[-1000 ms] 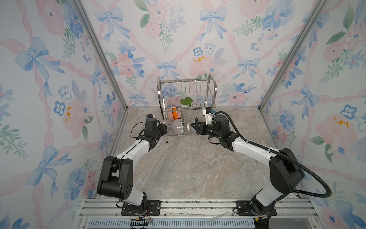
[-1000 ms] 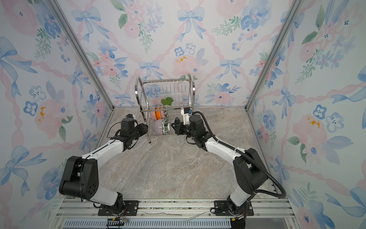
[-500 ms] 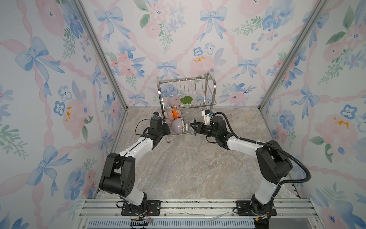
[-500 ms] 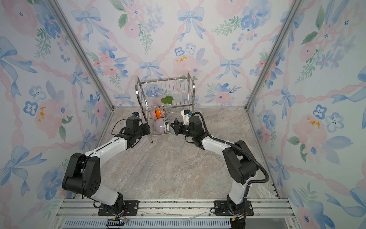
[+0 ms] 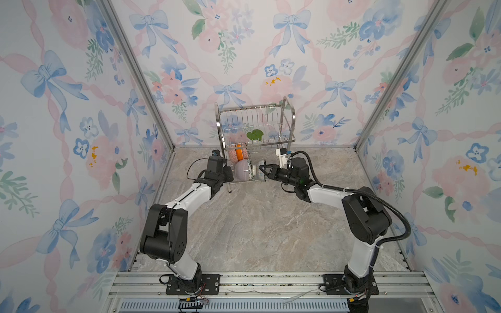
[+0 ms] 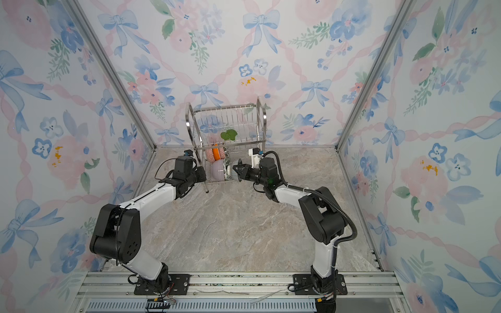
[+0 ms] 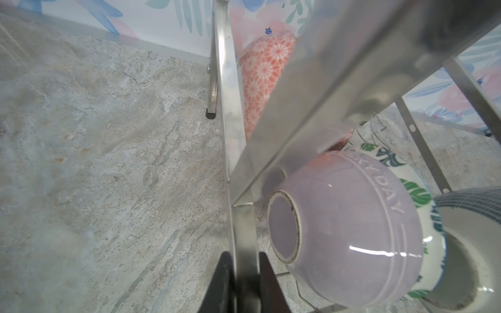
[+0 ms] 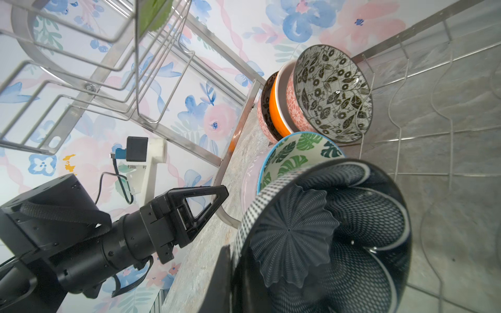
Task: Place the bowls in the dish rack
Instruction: 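Lower the black-and-white bowl into the slot beside the green-leaf bowl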
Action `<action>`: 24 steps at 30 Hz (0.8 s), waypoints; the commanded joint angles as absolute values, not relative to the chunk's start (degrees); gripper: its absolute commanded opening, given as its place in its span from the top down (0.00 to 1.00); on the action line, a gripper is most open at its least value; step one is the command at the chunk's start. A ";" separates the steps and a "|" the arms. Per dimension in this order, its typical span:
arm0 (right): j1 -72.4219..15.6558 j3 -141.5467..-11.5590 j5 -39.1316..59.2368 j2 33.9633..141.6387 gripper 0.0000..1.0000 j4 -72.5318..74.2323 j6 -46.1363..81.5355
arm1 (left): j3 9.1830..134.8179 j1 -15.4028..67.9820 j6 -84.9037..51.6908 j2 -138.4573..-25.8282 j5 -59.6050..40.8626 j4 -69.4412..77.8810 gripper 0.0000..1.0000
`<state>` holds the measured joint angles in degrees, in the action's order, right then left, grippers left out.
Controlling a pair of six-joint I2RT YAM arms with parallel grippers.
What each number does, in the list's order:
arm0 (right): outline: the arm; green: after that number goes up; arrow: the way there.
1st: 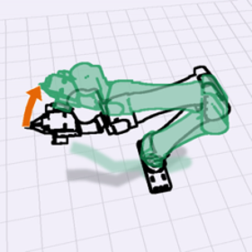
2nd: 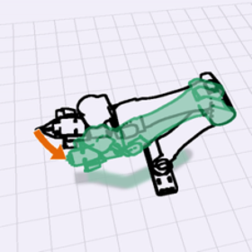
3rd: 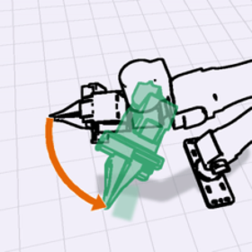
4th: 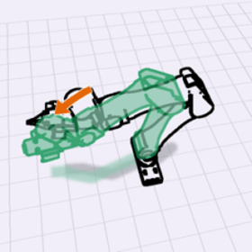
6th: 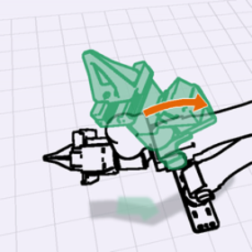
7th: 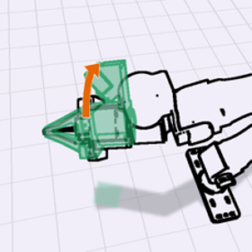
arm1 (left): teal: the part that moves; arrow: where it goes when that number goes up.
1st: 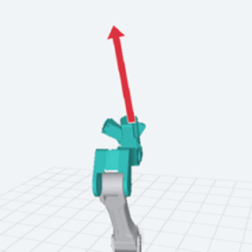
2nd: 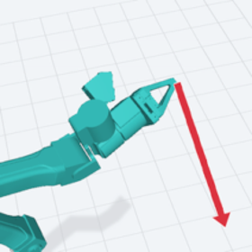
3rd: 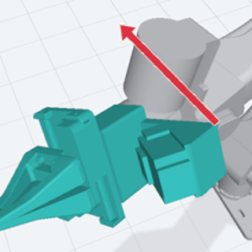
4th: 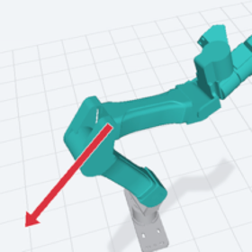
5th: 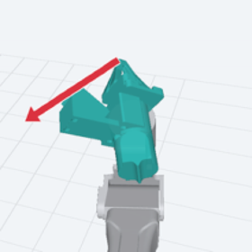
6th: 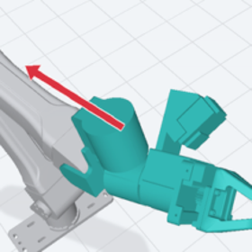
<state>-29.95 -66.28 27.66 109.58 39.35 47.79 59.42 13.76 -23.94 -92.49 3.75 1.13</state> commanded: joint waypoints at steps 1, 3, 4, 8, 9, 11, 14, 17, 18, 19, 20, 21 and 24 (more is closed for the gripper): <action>-28.93 -69.59 28.68 111.15 1.00 44.28 48.23 | 59.24 13.73 -22.56 -94.98 7.37 -2.11 1.00; -28.74 -70.18 28.83 112.00 1.00 45.02 48.42 | 59.36 14.08 -21.87 -94.93 7.86 -2.15 1.00; -28.66 -70.37 28.93 112.31 1.00 45.28 48.49 | 59.28 14.30 -21.59 -94.93 8.09 -2.19 1.00; -28.56 -72.08 29.38 114.25 1.00 45.95 49.13 | 59.17 14.83 -20.59 -95.09 8.74 -2.08 1.00; -28.56 -72.60 29.77 114.96 1.00 46.34 49.75 | 59.15 14.89 -20.36 -95.04 8.79 -2.09 1.00; -28.70 -73.36 30.30 115.94 1.00 46.92 50.68 | 59.15 15.16 -19.91 -95.05 9.02 -2.04 1.00; -28.96 -73.83 30.15 116.62 1.00 46.47 50.56 | 59.31 15.54 -19.05 -94.96 9.47 -2.07 1.00; -29.26 -74.09 30.20 117.56 1.00 46.90 50.69 | 59.17 15.96 -18.39 -94.95 9.93 -2.11 1.00; -29.43 -74.29 30.42 118.00 1.00 47.36 50.93 | 59.21 16.08 -18.21 -94.95 10.01 -1.98 1.00; -29.57 -74.63 30.69 118.43 1.00 47.58 51.10 | 59.21 16.24 -18.04 -95.03 10.10 -2.02 1.00; -29.75 -75.06 31.15 118.90 1.00 47.74 51.23 | 59.15 16.34 -17.89 -95.01 10.13 -1.97 1.00; -29.93 -75.44 31.50 119.37 1.00 47.60 51.25 | 59.16 16.42 -17.77 -94.88 10.26 -1.97 1.00; -30.31 -76.60 32.01 120.81 1.00 47.37 51.23 | 59.16 16.61 -17.49 -94.95 10.44 -2.00 1.00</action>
<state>-29.65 -73.91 30.09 119.83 42.85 51.07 59.48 16.23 -21.41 -92.84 10.26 1.37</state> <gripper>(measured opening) 0.089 0.146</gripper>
